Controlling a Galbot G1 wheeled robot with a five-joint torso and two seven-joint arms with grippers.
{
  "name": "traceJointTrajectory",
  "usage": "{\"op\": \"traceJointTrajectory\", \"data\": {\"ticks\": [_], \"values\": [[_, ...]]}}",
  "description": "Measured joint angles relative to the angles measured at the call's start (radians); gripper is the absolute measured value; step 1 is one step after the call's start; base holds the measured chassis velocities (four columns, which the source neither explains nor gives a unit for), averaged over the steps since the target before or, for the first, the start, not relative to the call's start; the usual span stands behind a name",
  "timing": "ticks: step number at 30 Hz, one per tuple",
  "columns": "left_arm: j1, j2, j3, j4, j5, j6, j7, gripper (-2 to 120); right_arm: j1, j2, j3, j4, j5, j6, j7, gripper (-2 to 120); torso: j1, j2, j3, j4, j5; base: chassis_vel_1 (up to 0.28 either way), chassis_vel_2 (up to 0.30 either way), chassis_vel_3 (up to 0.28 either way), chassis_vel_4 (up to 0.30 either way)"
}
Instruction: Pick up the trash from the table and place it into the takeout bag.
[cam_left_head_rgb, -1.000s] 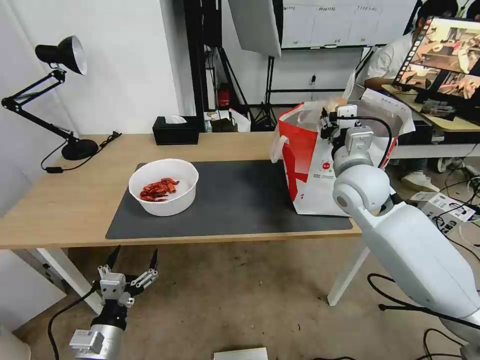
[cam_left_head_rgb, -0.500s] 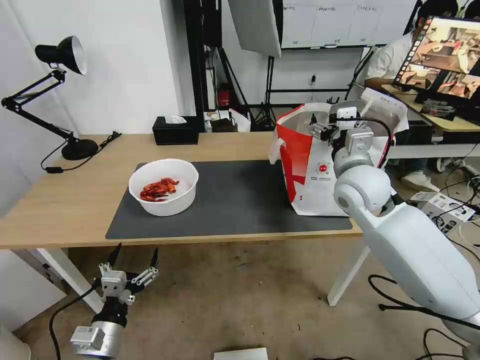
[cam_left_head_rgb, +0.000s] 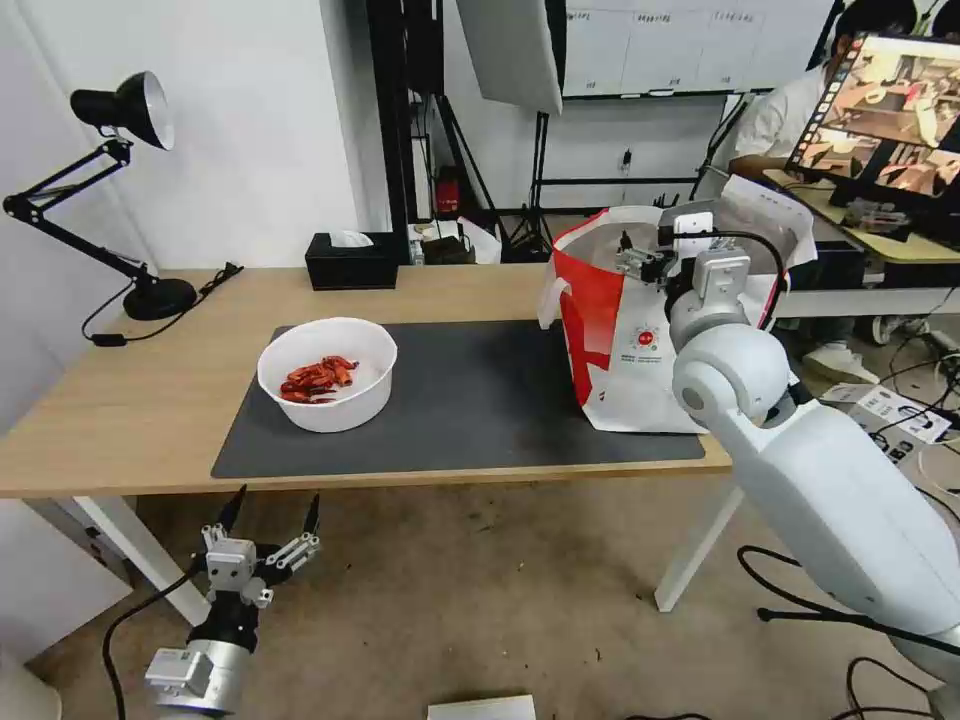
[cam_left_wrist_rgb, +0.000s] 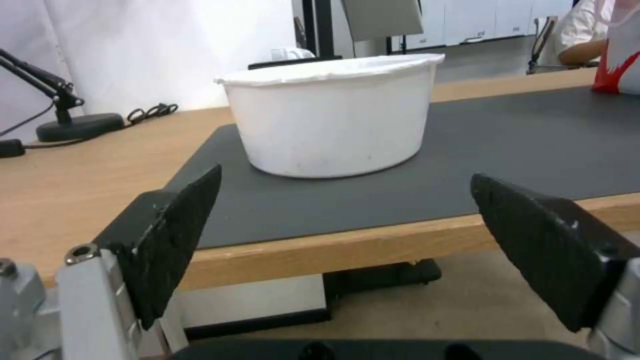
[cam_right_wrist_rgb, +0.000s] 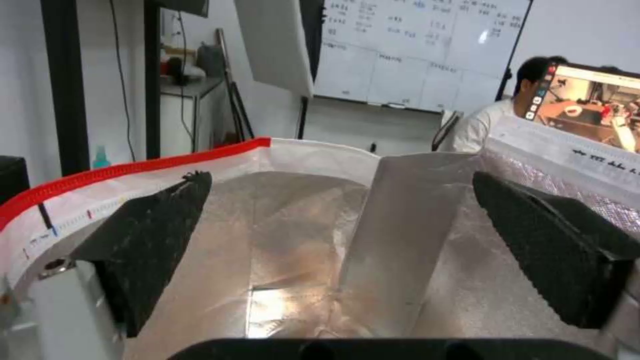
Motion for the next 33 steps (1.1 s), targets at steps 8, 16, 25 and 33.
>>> {"op": "traceJointTrajectory", "data": {"ticks": [8,16,25,33], "values": [[-0.002,-0.003,0.001,0.001,0.000,0.000,0.000,100,-0.003,-0.002,0.005,0.013,-0.002,0.022,0.015,100,0.000,0.000,0.000,0.0000,0.0000,0.000,0.000,0.000,0.000],[-0.007,-0.003,0.003,-0.001,0.000,0.001,0.000,100,-0.023,-0.021,0.040,0.032,-0.031,0.107,0.014,100,0.000,0.000,0.000,0.0000,0.0000,0.000,0.000,0.000,0.000],[-0.005,-0.005,-0.001,-0.004,0.000,0.001,0.000,100,-0.129,-0.050,0.113,0.150,-0.003,0.253,-0.040,100,0.000,0.000,0.000,0.0002,-0.0001,0.000,0.000,0.000,0.000],[-0.017,-0.009,-0.002,-0.002,-0.019,-0.012,0.001,100,-0.384,-0.109,0.213,0.349,0.033,0.355,-0.153,100,0.000,0.000,0.000,-0.0001,-0.0003,0.000,0.000,0.000,0.000]]}}
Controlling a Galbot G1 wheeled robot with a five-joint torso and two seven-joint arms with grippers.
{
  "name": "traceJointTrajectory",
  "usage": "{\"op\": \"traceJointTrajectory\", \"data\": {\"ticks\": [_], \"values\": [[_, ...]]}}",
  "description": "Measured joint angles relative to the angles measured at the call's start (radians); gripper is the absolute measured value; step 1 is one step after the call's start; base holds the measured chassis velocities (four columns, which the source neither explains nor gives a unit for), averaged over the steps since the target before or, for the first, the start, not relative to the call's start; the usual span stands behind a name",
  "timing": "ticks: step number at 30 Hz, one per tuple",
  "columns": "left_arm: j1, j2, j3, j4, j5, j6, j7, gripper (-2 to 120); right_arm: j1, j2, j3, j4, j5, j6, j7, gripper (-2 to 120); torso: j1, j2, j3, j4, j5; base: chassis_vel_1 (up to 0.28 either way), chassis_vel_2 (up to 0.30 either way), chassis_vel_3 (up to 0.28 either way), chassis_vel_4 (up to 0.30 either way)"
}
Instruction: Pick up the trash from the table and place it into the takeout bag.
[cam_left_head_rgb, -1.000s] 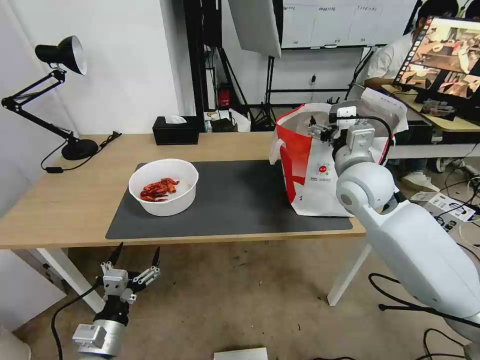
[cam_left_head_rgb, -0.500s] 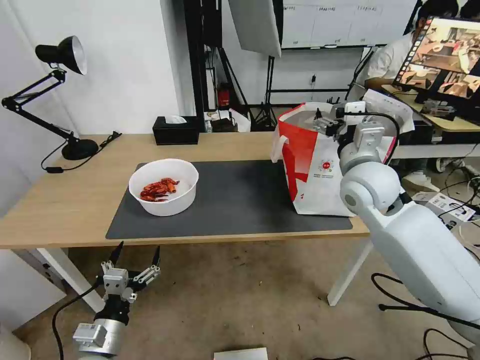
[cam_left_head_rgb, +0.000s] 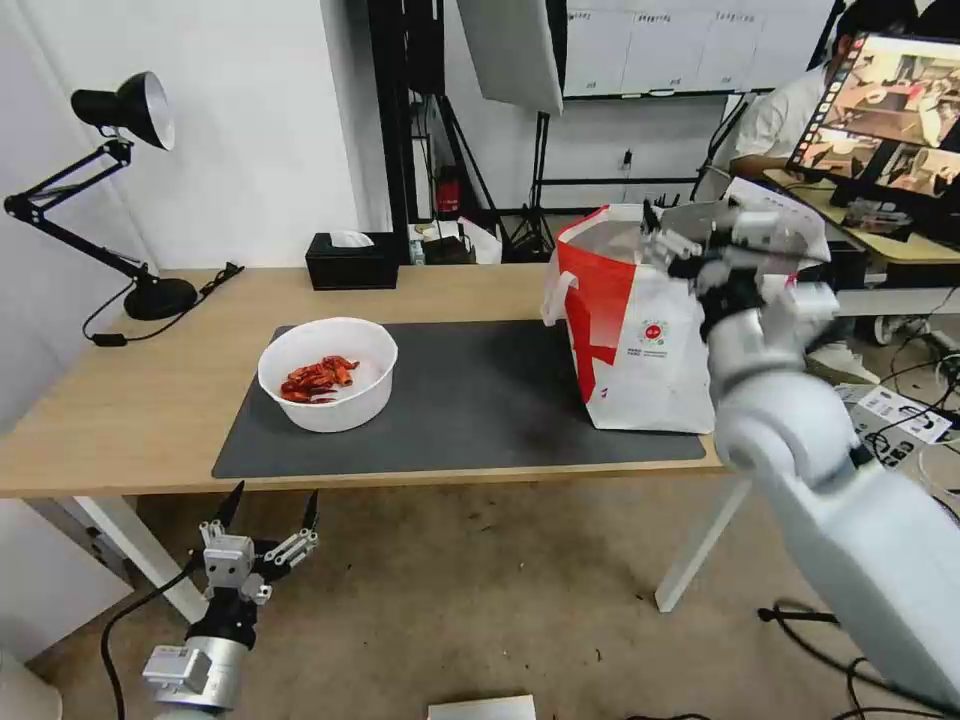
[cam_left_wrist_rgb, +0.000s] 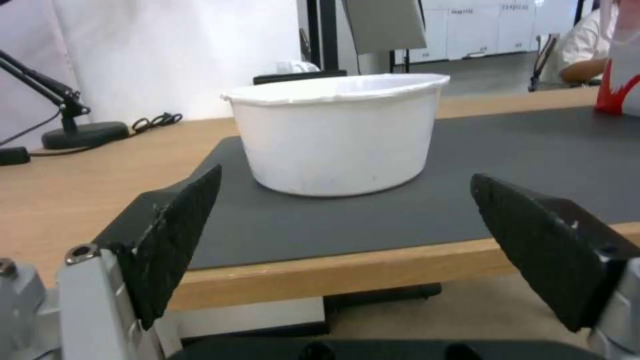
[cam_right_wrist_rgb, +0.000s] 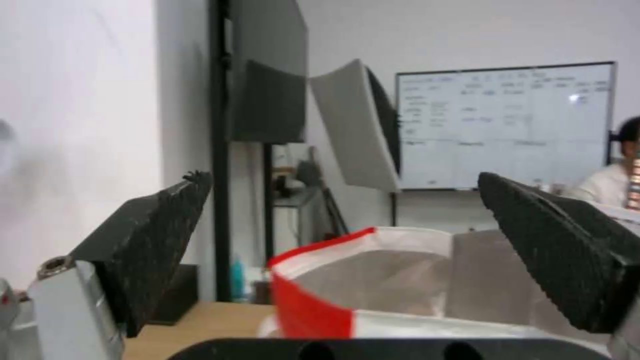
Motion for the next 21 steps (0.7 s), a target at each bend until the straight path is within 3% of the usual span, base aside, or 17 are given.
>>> {"op": "traceJointTrajectory", "data": {"ticks": [13,21], "values": [[-0.003,-0.008,0.004,0.000,-0.004,-0.006,0.001,100,-0.256,0.002,0.118,0.117,-0.036,0.066,-0.080,100,0.000,0.000,0.000,0.0004,0.0002,0.000,0.000,0.000,0.000],[0.001,-0.014,0.004,-0.005,-0.003,-0.009,0.001,100,-0.539,0.126,0.183,0.133,-0.172,0.201,-0.183,100,0.000,0.000,0.000,0.0001,0.0003,0.000,0.000,0.000,0.000]]}}
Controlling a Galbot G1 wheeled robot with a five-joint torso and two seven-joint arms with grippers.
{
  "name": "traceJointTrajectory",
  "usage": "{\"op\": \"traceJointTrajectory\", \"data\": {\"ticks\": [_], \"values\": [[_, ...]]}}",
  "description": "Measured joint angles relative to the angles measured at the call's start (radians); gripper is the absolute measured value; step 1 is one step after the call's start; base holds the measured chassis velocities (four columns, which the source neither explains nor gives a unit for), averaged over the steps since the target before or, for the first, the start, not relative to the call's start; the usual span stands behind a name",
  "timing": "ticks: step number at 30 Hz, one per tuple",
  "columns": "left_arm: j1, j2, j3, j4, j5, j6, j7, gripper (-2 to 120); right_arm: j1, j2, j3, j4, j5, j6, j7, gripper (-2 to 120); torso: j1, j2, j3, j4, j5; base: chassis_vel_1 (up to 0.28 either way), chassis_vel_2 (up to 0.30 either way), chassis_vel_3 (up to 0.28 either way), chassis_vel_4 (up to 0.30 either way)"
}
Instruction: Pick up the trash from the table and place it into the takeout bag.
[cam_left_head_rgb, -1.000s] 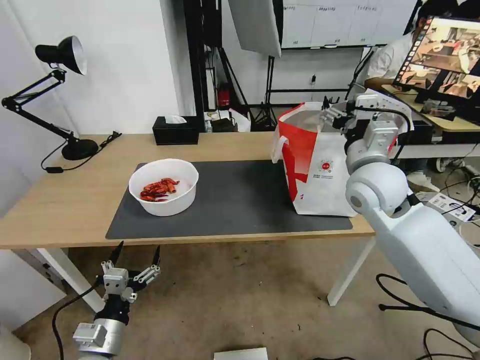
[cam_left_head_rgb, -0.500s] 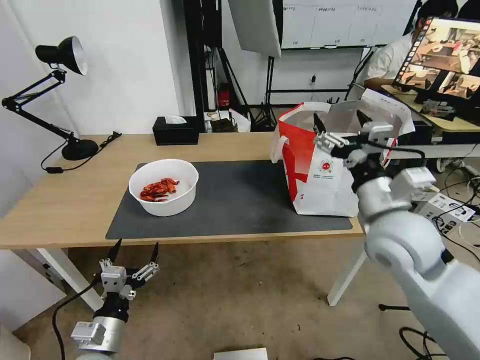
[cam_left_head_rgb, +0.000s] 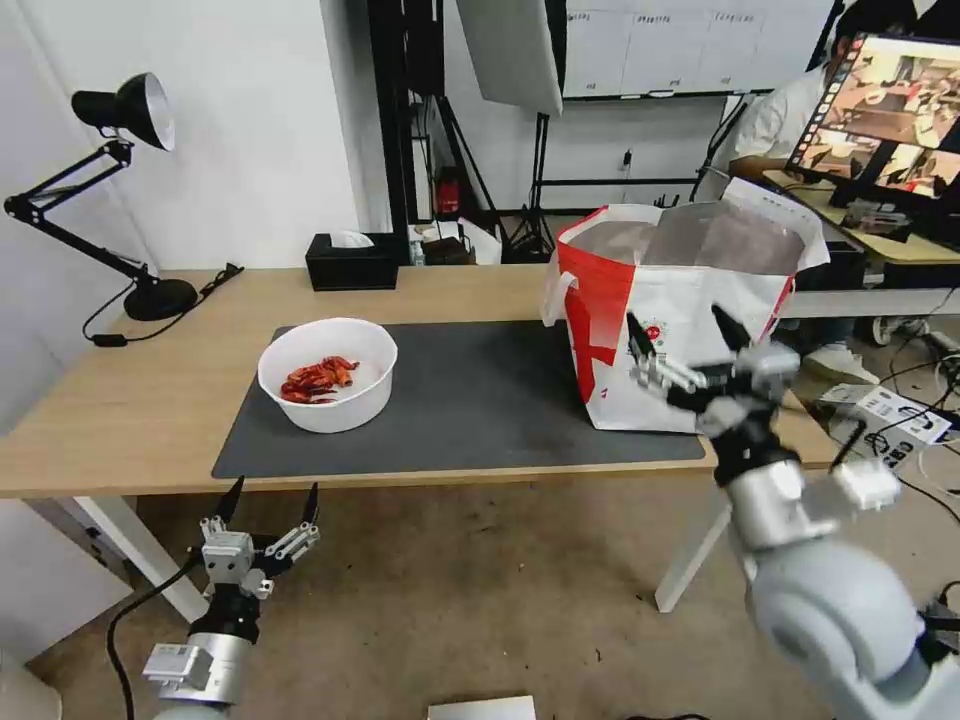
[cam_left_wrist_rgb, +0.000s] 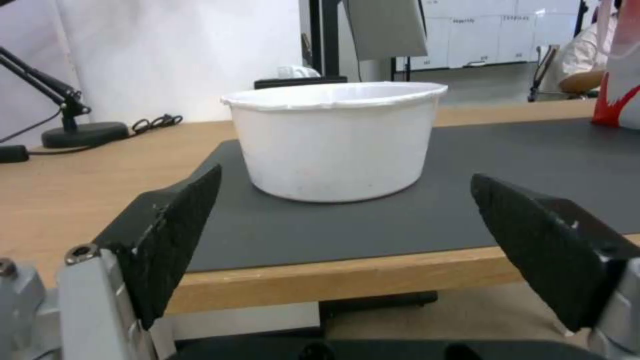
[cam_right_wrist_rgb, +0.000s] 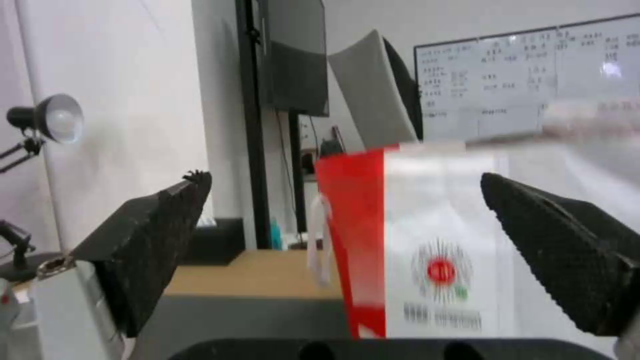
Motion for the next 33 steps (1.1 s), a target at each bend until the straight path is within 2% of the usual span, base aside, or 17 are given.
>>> {"op": "traceJointTrajectory", "data": {"ticks": [3,11,19,33], "values": [[0.007,-0.002,0.000,-0.001,0.002,-0.004,0.000,100,-0.148,0.077,-0.008,-0.032,-0.093,0.100,-0.053,100,0.000,0.000,0.000,-0.0001,-0.0001,0.000,0.000,0.000,0.000],[0.025,-0.012,0.001,-0.013,0.009,-0.011,0.003,100,-0.234,0.124,-0.045,-0.138,-0.161,0.165,-0.078,100,0.000,0.000,0.000,0.0001,0.0000,0.000,0.000,0.000,0.000],[0.047,-0.020,-0.013,-0.013,0.029,-0.036,0.033,100,-0.209,0.128,-0.053,-0.213,-0.175,0.177,-0.078,100,0.000,0.000,0.000,0.0002,0.0000,0.000,0.000,0.000,0.000],[0.058,-0.031,-0.021,-0.005,0.033,-0.045,0.045,100,-0.191,0.120,-0.064,-0.227,-0.169,0.156,-0.075,100,0.000,0.000,0.000,0.0001,0.0000,0.000,0.000,0.000,0.000]]}}
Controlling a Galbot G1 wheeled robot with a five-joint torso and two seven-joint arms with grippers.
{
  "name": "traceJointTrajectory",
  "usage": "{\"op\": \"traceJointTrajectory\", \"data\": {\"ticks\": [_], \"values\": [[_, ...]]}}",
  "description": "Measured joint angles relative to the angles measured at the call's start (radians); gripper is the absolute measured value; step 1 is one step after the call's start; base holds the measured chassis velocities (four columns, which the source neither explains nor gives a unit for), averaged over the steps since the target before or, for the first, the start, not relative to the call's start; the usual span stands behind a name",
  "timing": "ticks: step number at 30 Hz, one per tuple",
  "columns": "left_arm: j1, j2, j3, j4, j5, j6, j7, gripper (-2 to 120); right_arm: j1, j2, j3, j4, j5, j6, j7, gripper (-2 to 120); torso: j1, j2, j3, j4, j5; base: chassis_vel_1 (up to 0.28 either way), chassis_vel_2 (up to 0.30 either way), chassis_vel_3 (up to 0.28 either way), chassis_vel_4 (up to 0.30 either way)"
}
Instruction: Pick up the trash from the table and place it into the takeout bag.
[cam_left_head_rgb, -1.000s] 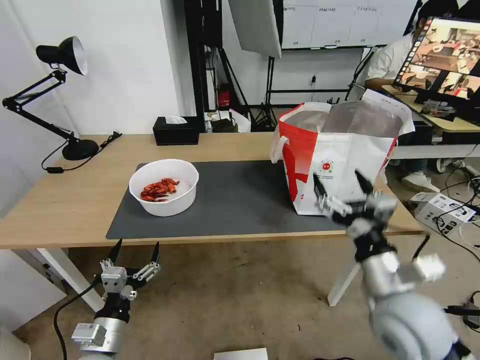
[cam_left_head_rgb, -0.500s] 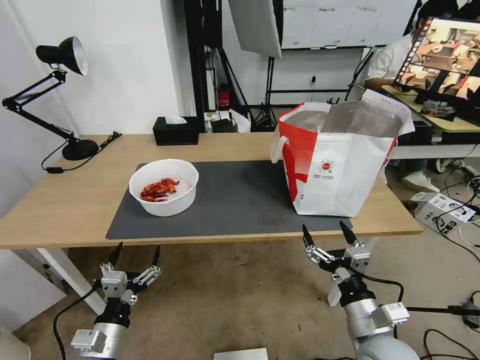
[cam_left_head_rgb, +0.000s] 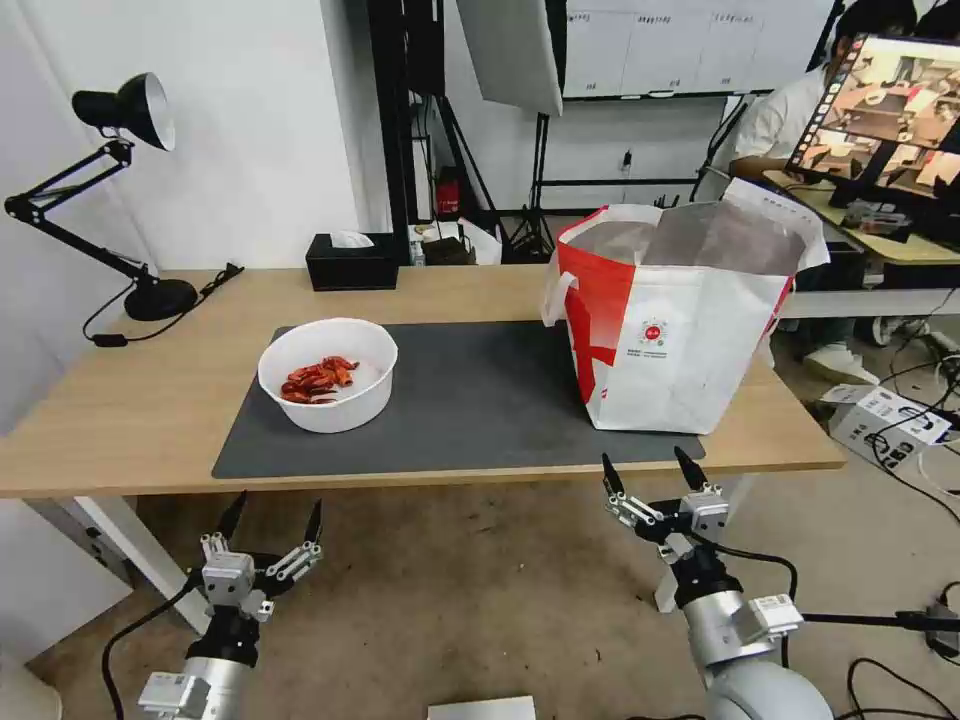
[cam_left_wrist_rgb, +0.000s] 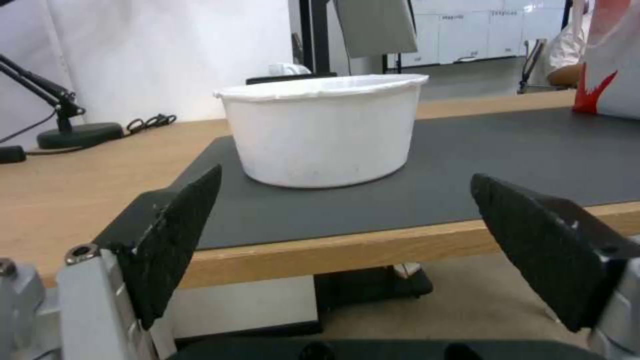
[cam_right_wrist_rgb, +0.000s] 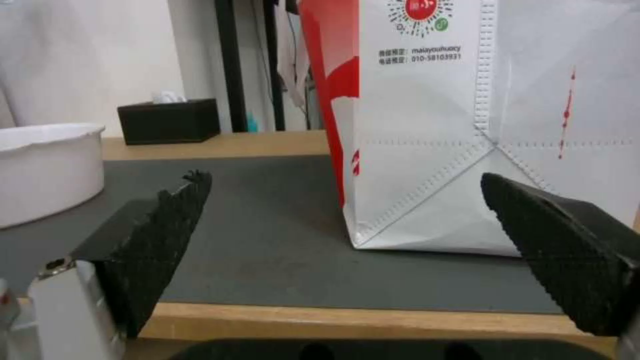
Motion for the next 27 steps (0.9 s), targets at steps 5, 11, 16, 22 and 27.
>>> {"op": "traceJointTrajectory", "data": {"ticks": [5,11,16,22,27], "values": [[-0.020,0.023,-0.009,-0.001,-0.016,0.009,-0.006,100,0.001,0.000,0.000,0.001,0.001,-0.001,0.001,100,0.000,0.000,0.000,-0.0001,0.0000,0.000,0.000,0.000,0.000],[-0.052,0.060,-0.015,-0.006,-0.056,0.044,-0.023,100,0.001,-0.001,0.000,0.002,0.001,-0.002,0.001,100,0.000,0.000,0.000,0.0000,0.0000,0.000,0.000,0.000,0.000],[-0.104,0.105,-0.023,-0.037,-0.118,0.098,-0.052,100,0.001,-0.001,0.000,0.002,0.002,-0.002,0.001,100,0.000,0.000,0.000,-0.0001,0.0000,0.000,0.000,0.000,0.000],[-0.196,0.189,-0.026,-0.038,-0.211,0.164,-0.080,100,0.002,-0.001,0.000,0.003,0.002,-0.002,0.002,100,0.000,0.000,0.000,-0.0001,-0.0001,0.000,0.000,0.000,0.000],[-0.317,0.320,-0.005,-0.011,-0.354,0.239,-0.133,100,0.002,-0.001,0.000,0.003,0.002,-0.003,0.002,100,0.000,0.000,0.000,-0.0001,-0.0001,0.000,0.000,0.000,0.000]]}}
